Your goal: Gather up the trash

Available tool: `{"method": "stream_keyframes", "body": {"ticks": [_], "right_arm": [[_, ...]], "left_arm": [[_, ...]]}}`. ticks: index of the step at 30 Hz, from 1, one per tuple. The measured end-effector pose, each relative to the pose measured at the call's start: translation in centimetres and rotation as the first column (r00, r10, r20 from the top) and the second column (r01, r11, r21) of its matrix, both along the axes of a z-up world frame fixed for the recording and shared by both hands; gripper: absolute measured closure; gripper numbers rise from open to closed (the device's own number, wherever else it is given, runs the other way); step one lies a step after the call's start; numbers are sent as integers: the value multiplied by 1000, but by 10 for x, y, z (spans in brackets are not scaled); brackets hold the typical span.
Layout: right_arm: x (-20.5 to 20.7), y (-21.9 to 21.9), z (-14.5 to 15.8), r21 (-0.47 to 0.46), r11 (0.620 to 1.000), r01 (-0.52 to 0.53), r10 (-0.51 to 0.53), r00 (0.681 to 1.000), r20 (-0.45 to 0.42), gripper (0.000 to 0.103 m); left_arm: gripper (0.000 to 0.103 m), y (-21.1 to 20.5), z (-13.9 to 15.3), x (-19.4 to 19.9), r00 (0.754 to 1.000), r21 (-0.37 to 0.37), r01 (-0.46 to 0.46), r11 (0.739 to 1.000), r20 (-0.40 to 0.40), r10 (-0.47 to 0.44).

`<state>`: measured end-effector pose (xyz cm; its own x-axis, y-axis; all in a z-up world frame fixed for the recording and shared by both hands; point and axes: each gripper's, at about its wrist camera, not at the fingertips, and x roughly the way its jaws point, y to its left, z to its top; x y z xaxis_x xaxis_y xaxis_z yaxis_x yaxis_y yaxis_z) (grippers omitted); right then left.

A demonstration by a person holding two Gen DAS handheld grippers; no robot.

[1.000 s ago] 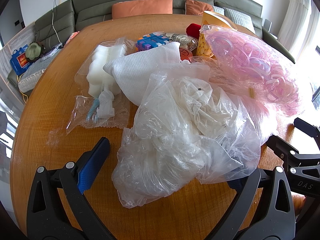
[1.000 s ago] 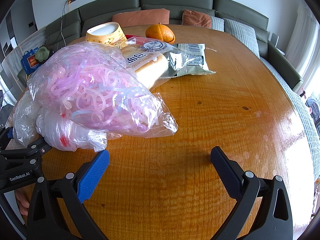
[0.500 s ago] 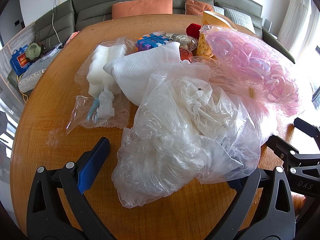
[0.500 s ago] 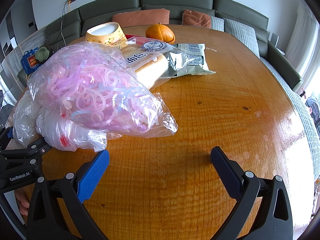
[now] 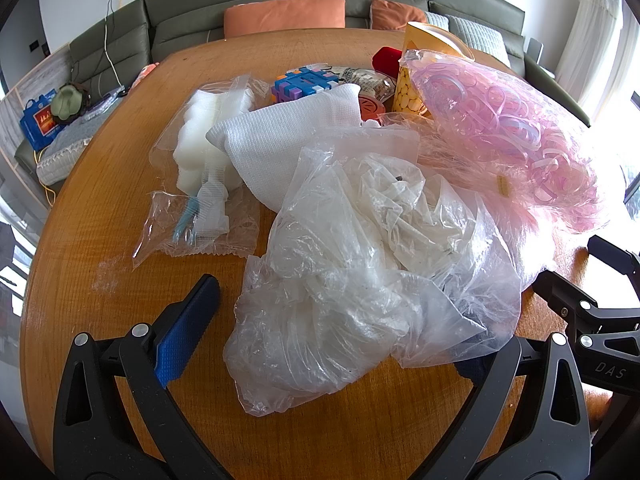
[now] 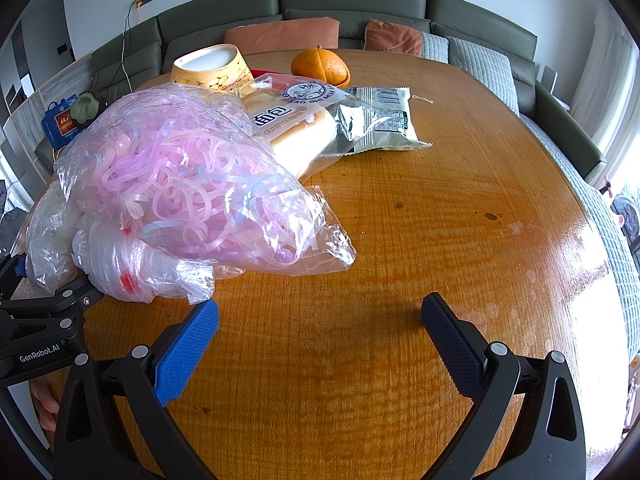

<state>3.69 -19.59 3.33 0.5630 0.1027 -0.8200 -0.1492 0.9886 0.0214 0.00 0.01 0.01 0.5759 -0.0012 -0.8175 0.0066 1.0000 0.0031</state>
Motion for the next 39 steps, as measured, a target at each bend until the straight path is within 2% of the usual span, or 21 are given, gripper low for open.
{"method": "stream_keyframes", "body": {"ticks": [27, 30, 32, 39], "right_arm": [[1, -1, 0, 0, 1000, 0, 0, 1000, 0, 2], [1, -3, 1, 2, 1000, -4, 4, 1000, -10, 3], [0, -6, 6, 10, 1000, -22, 22, 1000, -19, 3], [-18, -8, 47, 24, 995, -94, 92, 994, 62, 3]], "left_arm": [[6, 0, 0, 0, 1000, -1, 1, 1000, 0, -1], [6, -1, 1, -1, 1000, -3, 29, 1000, -8, -29], [6, 5, 4, -3, 998, -33, 54, 998, -25, -55], [6, 31, 28, -16, 1000, -101, 27, 994, 2, -27]]}}
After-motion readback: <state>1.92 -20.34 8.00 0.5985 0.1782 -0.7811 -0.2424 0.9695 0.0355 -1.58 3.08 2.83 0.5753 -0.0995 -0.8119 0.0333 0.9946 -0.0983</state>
